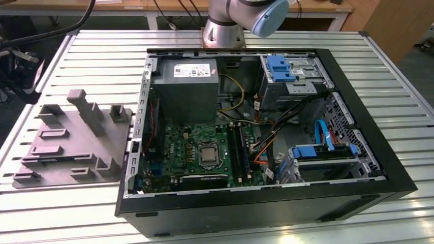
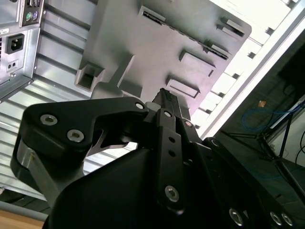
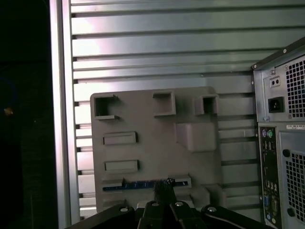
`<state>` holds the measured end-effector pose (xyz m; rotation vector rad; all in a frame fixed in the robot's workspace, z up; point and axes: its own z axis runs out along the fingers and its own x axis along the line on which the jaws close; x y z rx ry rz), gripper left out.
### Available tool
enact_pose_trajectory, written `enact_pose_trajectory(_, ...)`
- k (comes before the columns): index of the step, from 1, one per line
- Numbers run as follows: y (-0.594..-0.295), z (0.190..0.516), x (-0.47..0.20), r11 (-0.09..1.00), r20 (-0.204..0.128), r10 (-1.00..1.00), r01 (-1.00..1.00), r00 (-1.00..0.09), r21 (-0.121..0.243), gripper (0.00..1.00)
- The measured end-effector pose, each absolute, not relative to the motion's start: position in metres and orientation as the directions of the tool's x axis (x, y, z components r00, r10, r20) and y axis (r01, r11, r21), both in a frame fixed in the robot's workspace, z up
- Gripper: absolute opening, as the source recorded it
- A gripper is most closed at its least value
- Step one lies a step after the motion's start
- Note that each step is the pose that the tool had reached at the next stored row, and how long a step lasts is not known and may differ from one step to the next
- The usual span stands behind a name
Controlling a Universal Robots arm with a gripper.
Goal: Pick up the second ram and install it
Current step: 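Reach for the second ram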
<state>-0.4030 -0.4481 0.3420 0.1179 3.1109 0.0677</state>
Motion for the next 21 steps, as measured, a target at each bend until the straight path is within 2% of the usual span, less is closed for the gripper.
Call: enact_pose_trajectory(21,-0.467,0.325,-0.409,0.996,-0.026,0.076,0.075,-0.997,0.044,0.10)
